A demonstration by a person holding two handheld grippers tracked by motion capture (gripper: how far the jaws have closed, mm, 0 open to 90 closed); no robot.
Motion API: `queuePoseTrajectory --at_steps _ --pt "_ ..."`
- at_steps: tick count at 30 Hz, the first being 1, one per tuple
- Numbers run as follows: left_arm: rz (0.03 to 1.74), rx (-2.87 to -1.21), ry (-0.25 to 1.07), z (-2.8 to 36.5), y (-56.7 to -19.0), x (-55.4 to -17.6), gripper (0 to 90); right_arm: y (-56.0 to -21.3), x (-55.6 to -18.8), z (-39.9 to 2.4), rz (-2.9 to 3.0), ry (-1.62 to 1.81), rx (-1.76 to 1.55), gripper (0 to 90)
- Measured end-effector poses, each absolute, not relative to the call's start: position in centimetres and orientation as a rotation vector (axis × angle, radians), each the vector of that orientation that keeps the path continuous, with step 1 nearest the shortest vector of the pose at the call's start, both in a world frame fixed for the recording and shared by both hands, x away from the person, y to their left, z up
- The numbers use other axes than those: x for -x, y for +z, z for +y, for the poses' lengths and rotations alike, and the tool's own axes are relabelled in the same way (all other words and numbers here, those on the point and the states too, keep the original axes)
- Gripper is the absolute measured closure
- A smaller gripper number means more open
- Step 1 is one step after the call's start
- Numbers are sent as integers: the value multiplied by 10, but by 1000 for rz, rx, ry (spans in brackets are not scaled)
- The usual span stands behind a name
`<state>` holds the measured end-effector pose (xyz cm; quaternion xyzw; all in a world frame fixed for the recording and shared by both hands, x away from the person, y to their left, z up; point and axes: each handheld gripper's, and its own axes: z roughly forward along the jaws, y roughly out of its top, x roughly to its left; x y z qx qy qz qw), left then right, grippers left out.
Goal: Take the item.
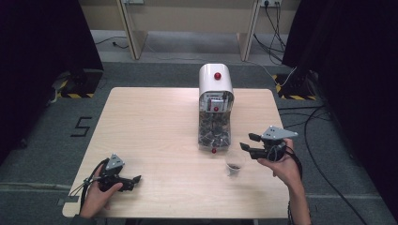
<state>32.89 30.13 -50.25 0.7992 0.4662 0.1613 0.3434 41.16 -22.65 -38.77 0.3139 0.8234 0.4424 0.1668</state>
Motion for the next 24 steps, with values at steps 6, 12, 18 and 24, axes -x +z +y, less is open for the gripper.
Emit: queuePoseTrajectory --at_steps 6,12,18,24 --pt "1212 -2077 419 301 -502 -329 0 -394 -412 -234 2315 1240 -955 419" --pt "1211 -2077 419 301 -502 -329 0 -398 -410 -246 2291 1212 -1004 390" --pt "1212 -2077 419 301 -502 -329 0 -402 -399 -262 2258 1177 -1053 365" --pt "1212 -2076 419 301 -503 -329 0 -408 -381 -277 2209 1179 -1072 363"
